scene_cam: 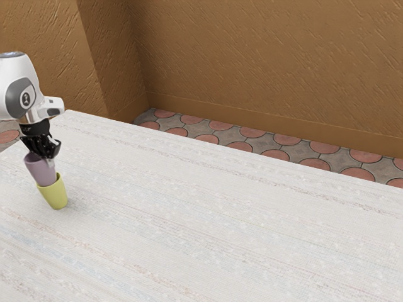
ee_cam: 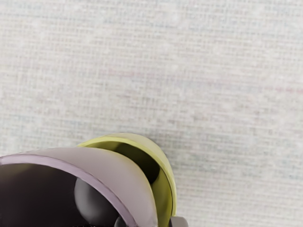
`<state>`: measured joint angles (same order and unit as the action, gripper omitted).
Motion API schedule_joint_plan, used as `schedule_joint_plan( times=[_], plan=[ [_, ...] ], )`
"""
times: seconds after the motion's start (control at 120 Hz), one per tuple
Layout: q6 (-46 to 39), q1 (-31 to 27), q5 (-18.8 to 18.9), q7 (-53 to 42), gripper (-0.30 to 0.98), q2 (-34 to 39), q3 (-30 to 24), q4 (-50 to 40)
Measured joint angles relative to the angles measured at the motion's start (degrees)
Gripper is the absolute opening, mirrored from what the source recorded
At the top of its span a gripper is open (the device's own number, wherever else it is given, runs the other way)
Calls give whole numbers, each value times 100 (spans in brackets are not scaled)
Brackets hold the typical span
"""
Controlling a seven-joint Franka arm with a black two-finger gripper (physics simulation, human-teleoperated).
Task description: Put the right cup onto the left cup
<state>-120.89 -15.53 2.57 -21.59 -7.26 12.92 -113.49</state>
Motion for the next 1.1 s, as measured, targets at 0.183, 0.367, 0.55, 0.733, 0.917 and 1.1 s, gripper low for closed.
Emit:
schedule_joint_plan(
  times=[0.183, 0.367, 0.55, 0.733, 0.917, 1.1],
  plan=[
    [-38, -1, -21, -12, 40, -6, 0, 0],
    [30, 9, -27, -23, 56, 195, -31, -7],
    [421, 32, -35, -31, 63, 608, -320, -11],
    [770, 240, -70, -37, 66, 595, -551, 135],
    [997, 554, -186, -31, 68, 216, -1093, 738],
    [1314, 742, -339, 15, 68, -212, -1312, 1717]
  ],
)
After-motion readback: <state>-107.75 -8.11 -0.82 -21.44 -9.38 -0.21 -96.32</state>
